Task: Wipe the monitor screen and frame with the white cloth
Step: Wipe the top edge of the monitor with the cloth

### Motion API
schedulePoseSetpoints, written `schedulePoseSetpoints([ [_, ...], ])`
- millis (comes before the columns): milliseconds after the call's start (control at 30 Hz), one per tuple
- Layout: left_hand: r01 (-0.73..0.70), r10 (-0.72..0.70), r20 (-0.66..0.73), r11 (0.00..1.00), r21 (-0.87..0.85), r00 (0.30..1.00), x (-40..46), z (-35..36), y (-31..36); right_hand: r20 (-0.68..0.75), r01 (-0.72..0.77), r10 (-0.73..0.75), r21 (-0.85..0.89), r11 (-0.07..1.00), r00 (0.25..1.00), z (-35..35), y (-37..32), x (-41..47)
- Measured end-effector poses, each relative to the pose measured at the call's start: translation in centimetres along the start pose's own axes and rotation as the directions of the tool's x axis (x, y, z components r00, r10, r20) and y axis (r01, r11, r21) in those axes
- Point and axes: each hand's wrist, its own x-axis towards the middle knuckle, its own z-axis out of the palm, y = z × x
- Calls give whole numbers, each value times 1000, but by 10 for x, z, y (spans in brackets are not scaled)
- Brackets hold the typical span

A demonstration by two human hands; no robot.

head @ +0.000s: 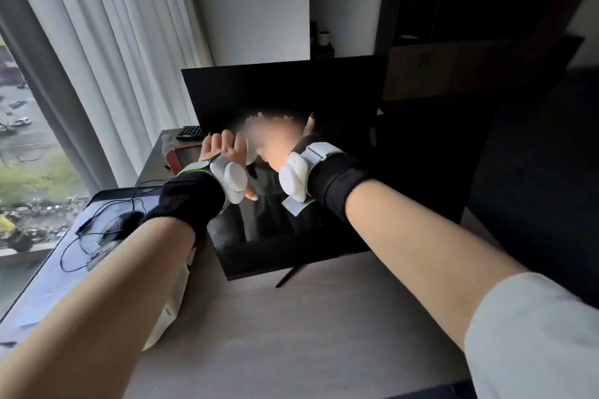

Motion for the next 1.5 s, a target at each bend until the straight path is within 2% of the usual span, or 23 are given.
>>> schedulePoseSetpoints([
  [200, -39, 38, -105, 999, -15, 994, 3, 7, 0, -34, 33, -31, 63, 997, 999, -8, 13, -1],
  [367, -54, 51, -291, 999, -4, 955, 0, 20, -8, -78, 20, -10, 127, 992, 997, -11, 18, -4],
  [600, -37, 27, -123, 996, -80, 992, -3, 9, -4, -120, 17, 7, 200, 980, 993, -11, 67, -10],
  [800, 46, -49, -42, 996, -70, 998, -7, -9, 12, -122, 21, 2, 188, 982, 992, -17, 150, -20],
  [1033, 129, -132, -46, 990, -56, 990, -7, -7, 17, -134, 14, 3, 128, 992, 991, -25, 226, -32],
  [1233, 172, -171, -37, 985, 24, 985, -3, -1, 14, -118, -24, 36, 99, 995, 992, -35, 291, -46],
  [1500, 300, -304, 14, 944, 141, 952, 7, 0, 19, -77, -112, 123, 142, 984, 989, -44, 362, -68],
])
